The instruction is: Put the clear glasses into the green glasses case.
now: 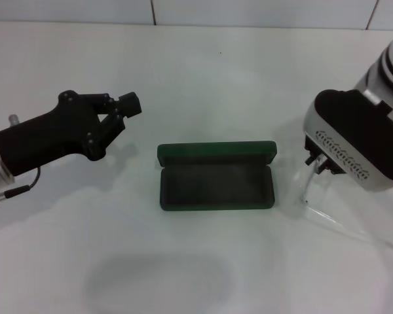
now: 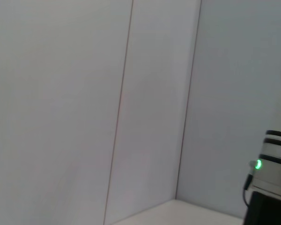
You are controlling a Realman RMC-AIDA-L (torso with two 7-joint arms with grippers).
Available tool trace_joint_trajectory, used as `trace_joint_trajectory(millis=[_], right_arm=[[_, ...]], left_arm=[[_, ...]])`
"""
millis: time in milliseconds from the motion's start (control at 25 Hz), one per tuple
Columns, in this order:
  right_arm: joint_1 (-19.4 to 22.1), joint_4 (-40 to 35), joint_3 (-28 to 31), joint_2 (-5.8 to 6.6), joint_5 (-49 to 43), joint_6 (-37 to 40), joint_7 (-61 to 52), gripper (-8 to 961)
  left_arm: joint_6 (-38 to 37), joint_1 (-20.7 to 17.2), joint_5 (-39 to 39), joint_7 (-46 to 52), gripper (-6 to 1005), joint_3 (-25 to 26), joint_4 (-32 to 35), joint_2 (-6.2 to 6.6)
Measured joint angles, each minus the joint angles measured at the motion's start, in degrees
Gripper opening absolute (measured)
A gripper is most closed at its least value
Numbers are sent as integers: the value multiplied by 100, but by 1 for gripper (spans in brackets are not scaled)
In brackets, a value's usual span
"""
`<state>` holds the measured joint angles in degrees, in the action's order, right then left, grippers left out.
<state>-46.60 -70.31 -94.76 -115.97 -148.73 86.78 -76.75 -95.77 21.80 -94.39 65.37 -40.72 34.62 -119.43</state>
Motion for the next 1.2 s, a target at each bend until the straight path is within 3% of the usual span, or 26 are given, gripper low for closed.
trace_joint_trajectory(millis=[200,720,1000,1200], right_arm=[[261,-656,333,0,27,557,-475,126],[429,-2216,2929,25,892,1778,-2107,115],[908,-2689,3903,29,1782,1388,-2738,114],[1570,-2876,4261,7,3077,667,-2895,113]], left_arm=[[-25,0,164,20,27,4,15,3],[-81,-137,725,349,27,1,668,77],[-121,-141,1248,420,28,0,860,60],[-195,-141,1631,402,28,-4,866,47]])
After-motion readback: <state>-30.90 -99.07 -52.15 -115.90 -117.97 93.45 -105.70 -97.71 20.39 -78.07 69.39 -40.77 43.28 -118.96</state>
